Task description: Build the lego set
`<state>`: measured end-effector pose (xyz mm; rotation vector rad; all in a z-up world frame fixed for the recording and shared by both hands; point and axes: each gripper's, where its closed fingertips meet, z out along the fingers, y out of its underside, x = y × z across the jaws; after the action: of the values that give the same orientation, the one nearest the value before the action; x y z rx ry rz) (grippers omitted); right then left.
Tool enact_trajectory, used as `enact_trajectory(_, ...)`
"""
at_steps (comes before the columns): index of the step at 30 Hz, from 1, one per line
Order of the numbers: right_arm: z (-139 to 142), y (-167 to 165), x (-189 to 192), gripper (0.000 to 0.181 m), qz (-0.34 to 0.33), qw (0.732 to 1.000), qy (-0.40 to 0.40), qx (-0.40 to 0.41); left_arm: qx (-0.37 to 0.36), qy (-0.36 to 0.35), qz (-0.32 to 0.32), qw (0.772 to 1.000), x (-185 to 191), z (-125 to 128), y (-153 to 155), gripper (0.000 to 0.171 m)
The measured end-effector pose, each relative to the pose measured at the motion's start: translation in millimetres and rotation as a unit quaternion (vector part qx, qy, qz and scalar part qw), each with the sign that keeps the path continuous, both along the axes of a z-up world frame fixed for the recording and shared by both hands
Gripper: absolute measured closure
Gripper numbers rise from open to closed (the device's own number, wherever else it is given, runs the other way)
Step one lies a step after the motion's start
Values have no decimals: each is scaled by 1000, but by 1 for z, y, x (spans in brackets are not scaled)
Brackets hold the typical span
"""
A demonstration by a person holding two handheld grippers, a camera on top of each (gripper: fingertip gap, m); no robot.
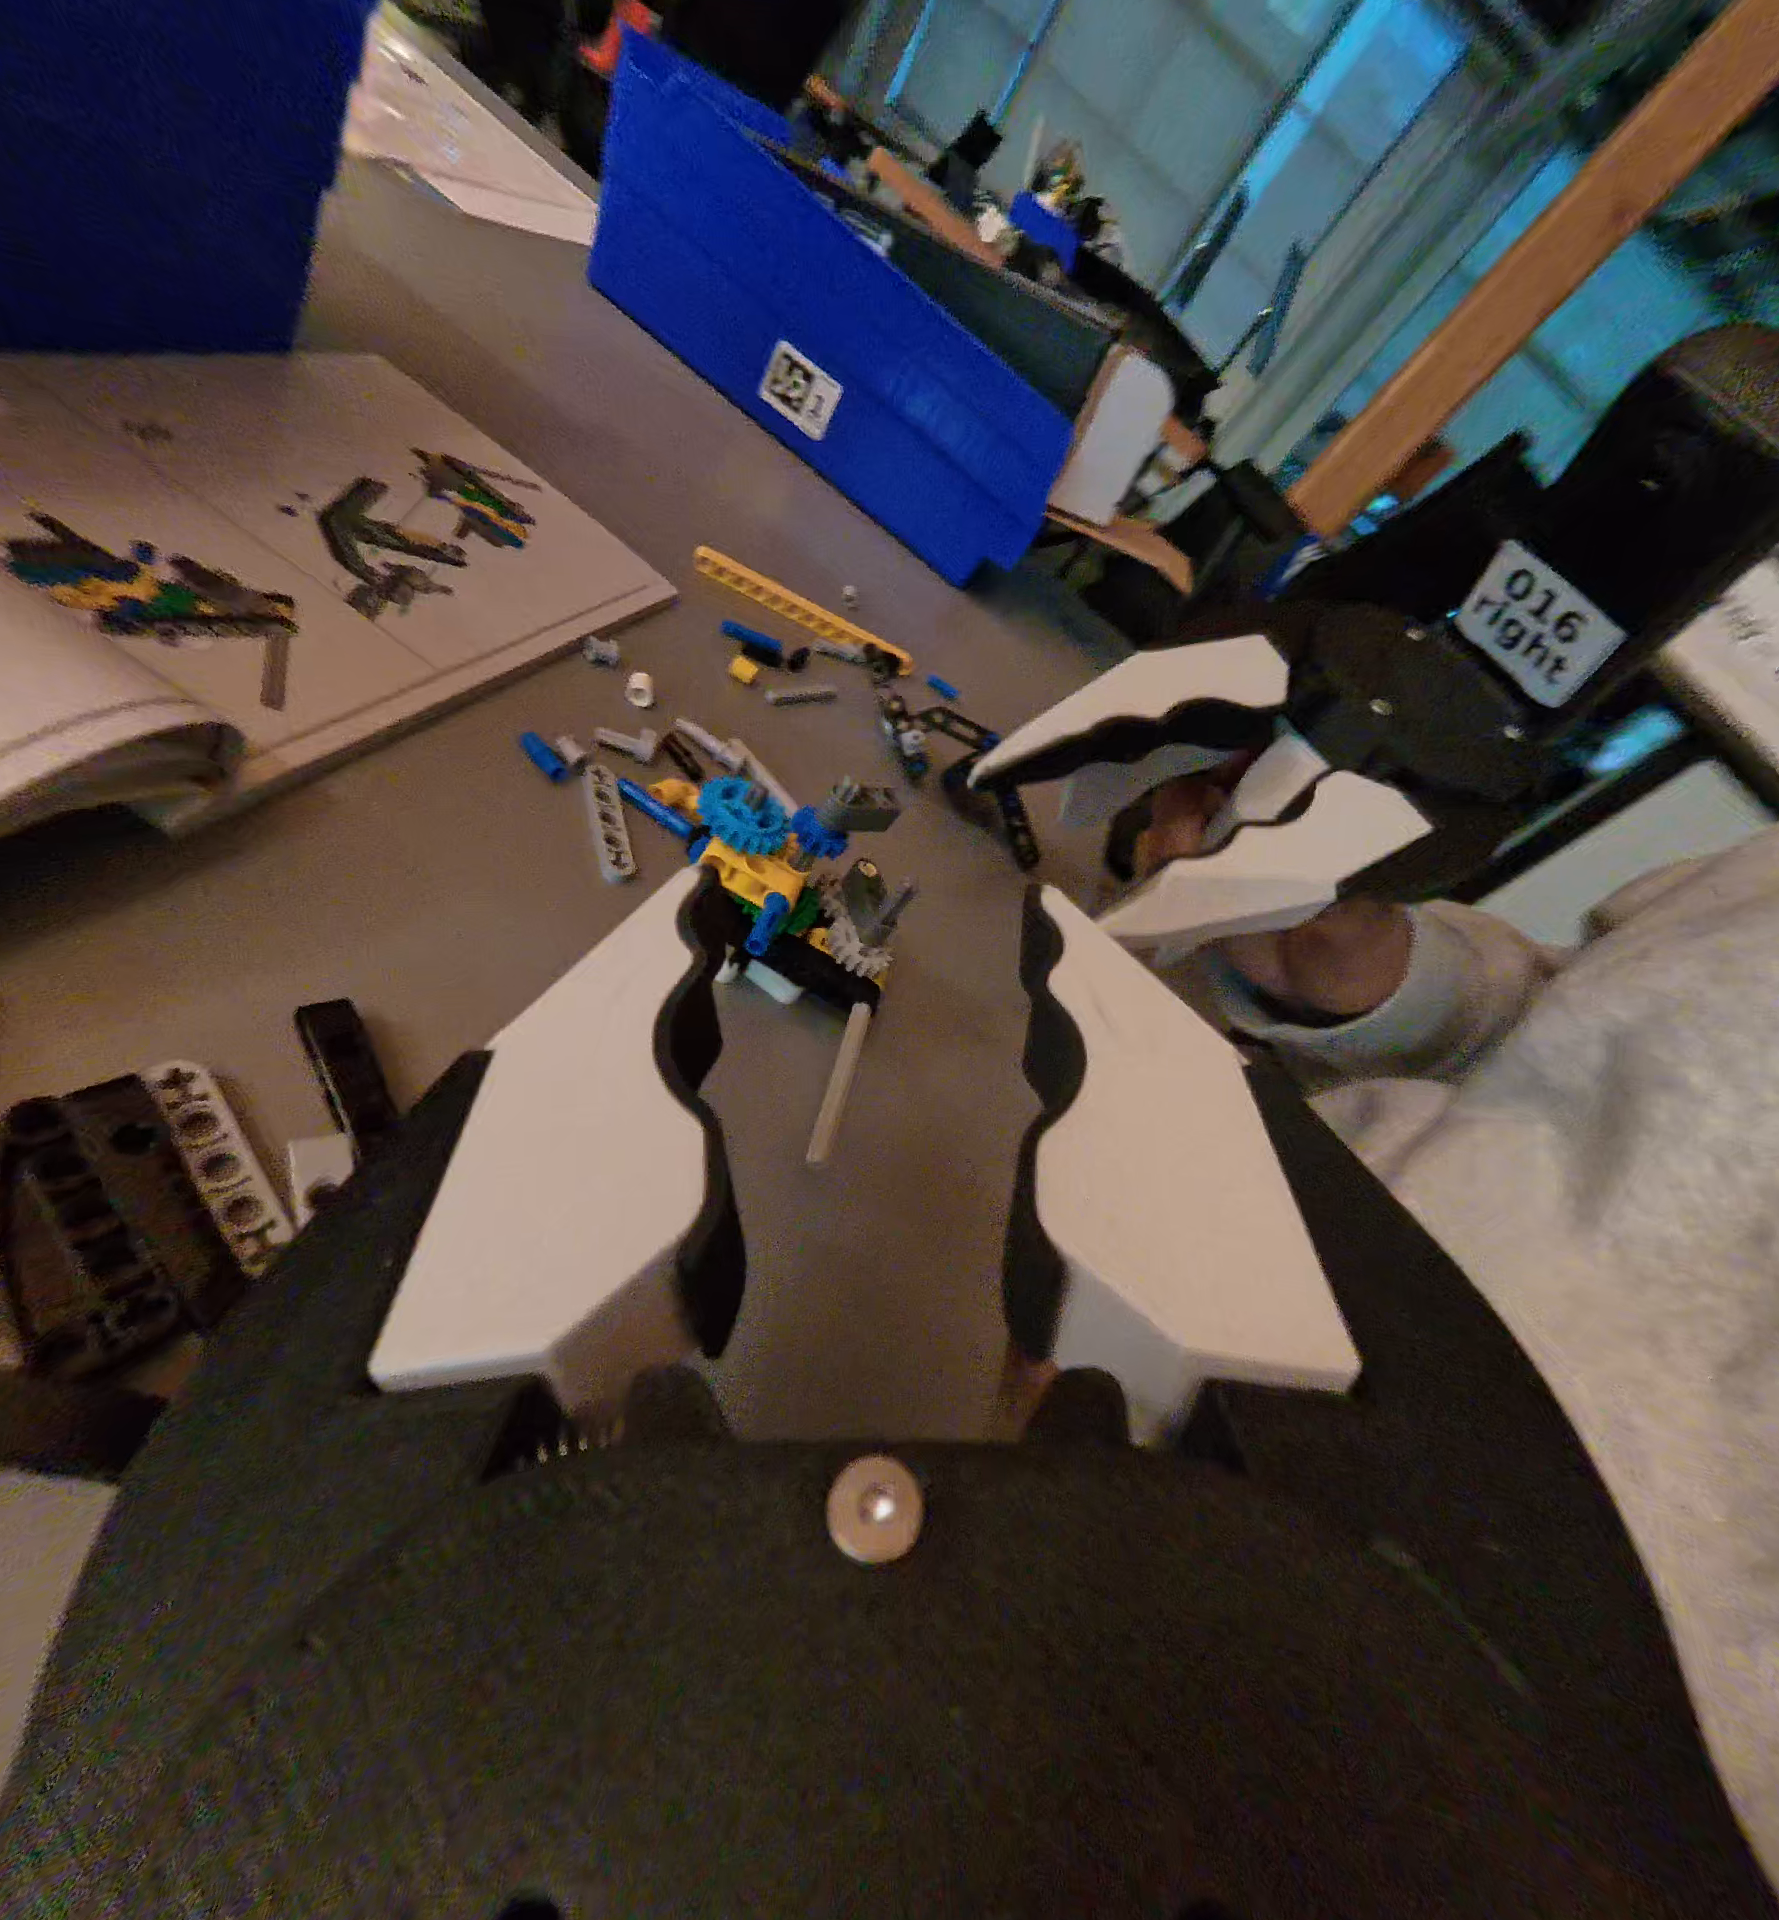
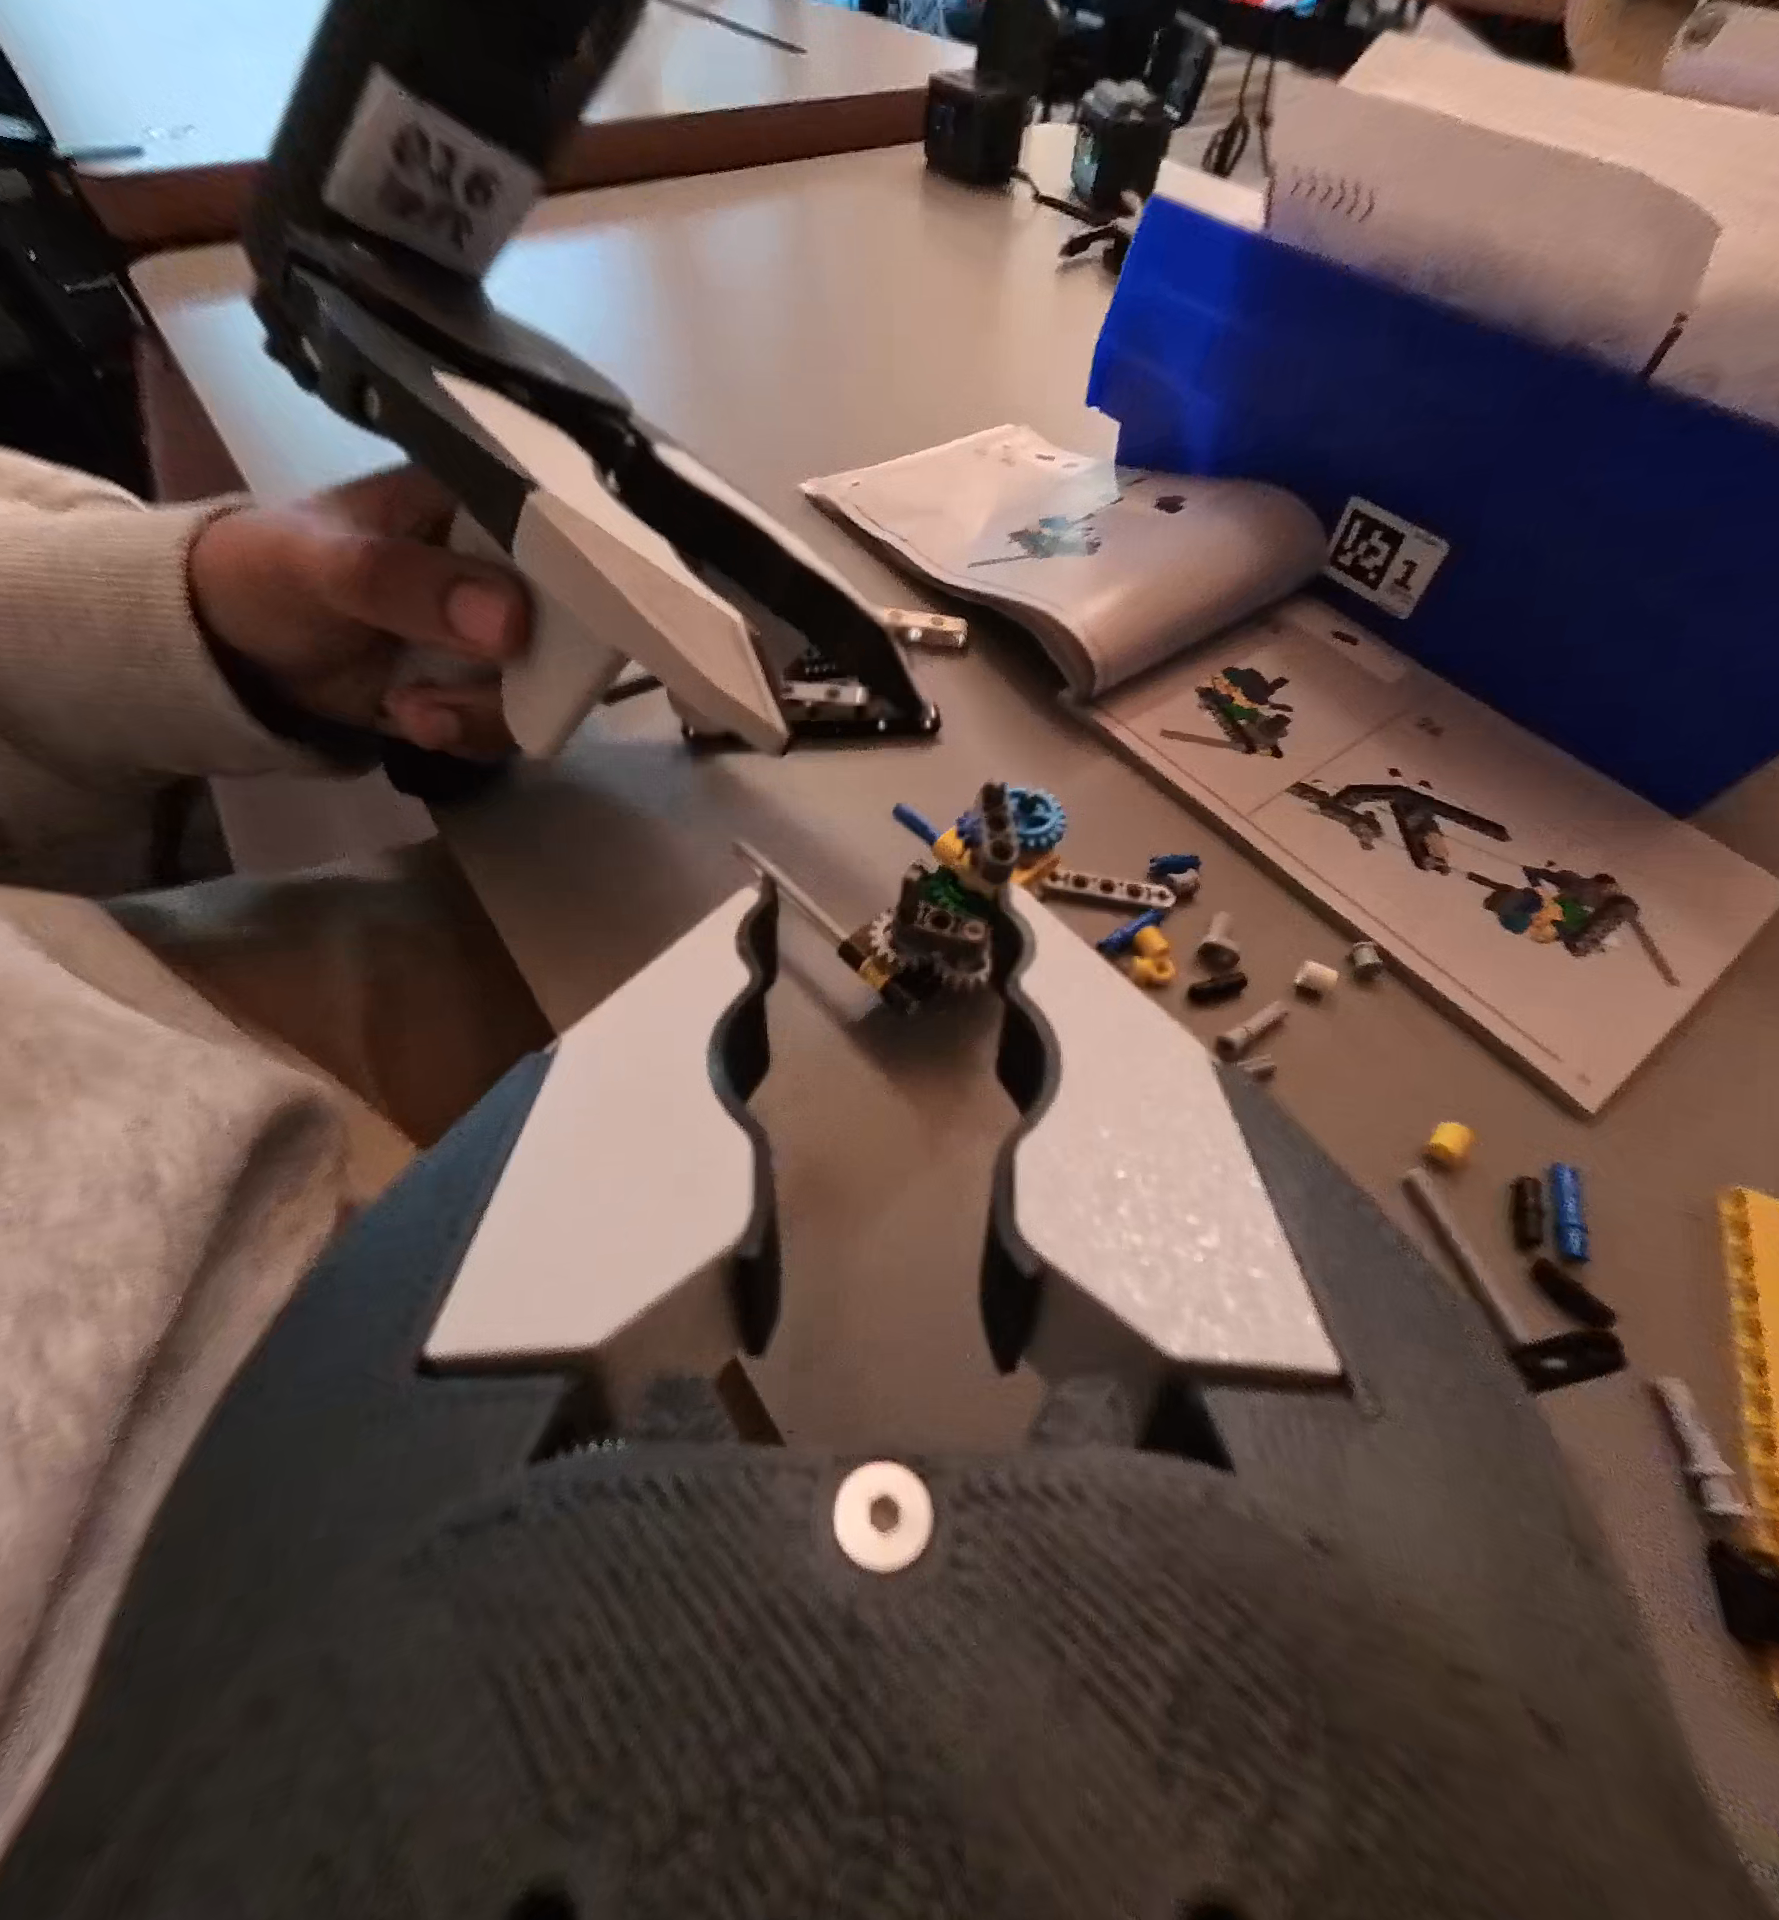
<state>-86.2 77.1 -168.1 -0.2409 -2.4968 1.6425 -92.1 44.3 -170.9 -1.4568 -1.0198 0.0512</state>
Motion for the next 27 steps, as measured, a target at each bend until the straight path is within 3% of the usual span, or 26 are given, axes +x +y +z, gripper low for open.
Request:
enact_trajectory(5,-11,4,10,132,25,999,-31,-2,-71,62,90,991,1,6,-7,115)
enact_trajectory(8,-8,7,12,126,33,996,-75,-30,-42,43,111,992,3,3,-8,113)
enact_trajectory(12,-2,15,-8,117,-3,997,-62,-36,-4,18,125,992,5,0,-9,111)
enact_trajectory(15,4,19,-15,112,-16,995,-81,-52,-40,16,157,987,7,-7,-11,109)
enact_trajectory(17,7,16,-5,115,13,990,-122,-68,-59,18,187,980,9,-11,-12,108)
enact_trajectory(22,3,12,-2,115,23,989,-131,-67,-46,2,218,975,15,-21,2,102)
enact_trajectory(27,14,15,-7,120,15,989,-112,-96,-78,-13,341,937,7,-30,-17,78)
